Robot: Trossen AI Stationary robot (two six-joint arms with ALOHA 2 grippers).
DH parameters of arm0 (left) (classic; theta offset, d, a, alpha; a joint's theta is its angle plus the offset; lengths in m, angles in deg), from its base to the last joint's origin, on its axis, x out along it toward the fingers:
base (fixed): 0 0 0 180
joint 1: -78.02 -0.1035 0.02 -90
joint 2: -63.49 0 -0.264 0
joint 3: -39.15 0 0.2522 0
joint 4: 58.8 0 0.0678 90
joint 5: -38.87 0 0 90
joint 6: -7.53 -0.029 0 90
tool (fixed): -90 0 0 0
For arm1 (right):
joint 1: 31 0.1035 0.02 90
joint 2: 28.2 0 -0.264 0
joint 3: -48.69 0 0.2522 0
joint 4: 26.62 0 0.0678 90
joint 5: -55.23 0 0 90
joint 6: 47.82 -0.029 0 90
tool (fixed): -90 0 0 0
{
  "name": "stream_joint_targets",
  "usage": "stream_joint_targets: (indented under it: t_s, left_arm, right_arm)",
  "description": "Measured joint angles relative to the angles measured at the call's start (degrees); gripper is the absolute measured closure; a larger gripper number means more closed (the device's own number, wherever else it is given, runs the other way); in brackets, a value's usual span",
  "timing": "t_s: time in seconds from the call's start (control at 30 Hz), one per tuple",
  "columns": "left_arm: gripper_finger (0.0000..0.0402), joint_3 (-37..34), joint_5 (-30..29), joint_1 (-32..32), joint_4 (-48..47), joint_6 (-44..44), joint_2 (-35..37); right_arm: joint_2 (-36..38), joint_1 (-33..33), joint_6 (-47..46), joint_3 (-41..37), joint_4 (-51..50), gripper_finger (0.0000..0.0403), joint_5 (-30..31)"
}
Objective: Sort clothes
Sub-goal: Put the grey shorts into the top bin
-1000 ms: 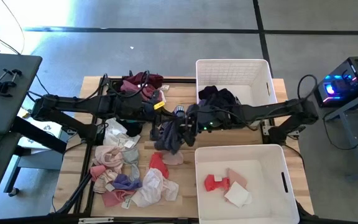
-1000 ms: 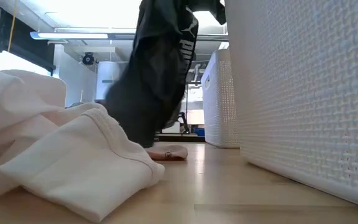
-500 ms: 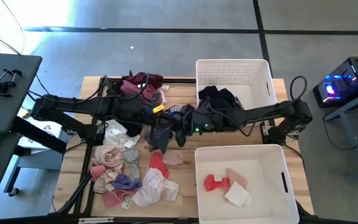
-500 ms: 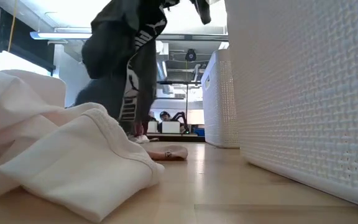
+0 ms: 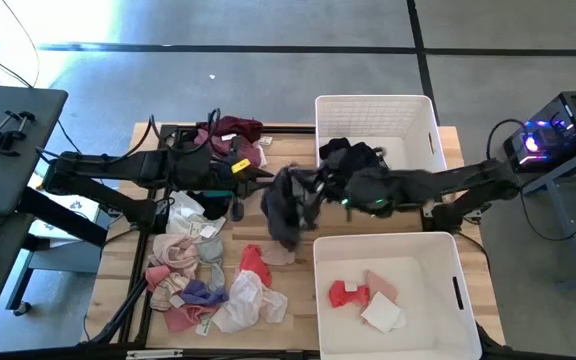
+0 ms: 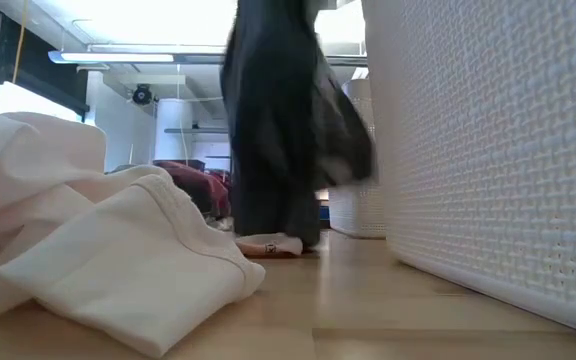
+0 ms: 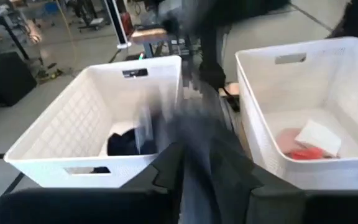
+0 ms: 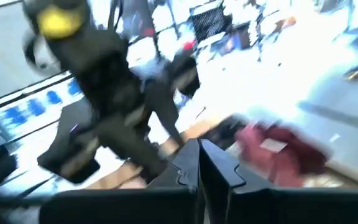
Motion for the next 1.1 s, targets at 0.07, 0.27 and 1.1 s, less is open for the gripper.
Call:
stream_joint_targets:
  t_s: [0.07,0.27,1.1]
  left_arm:
    - [0.0312,0.0,-0.75,-0.46,0.05,0.26,0.06]
    - [0.0278,0.0,-1.8,-1.19,0.01,1.89,0.04]
    - [0.0258,0.0,0.82,-1.6,-0.18,10.11,0.04]
  right_arm:
    - [1.17,0.7,3.91,2.89,-1.92,0.0402,3.97]
    - [4.19,1.42,14.89,12.04,-8.64,0.0402,11.76]
    - [12.84,-20.39,-9.03,22.06,-72.74,0.0403,8.93]
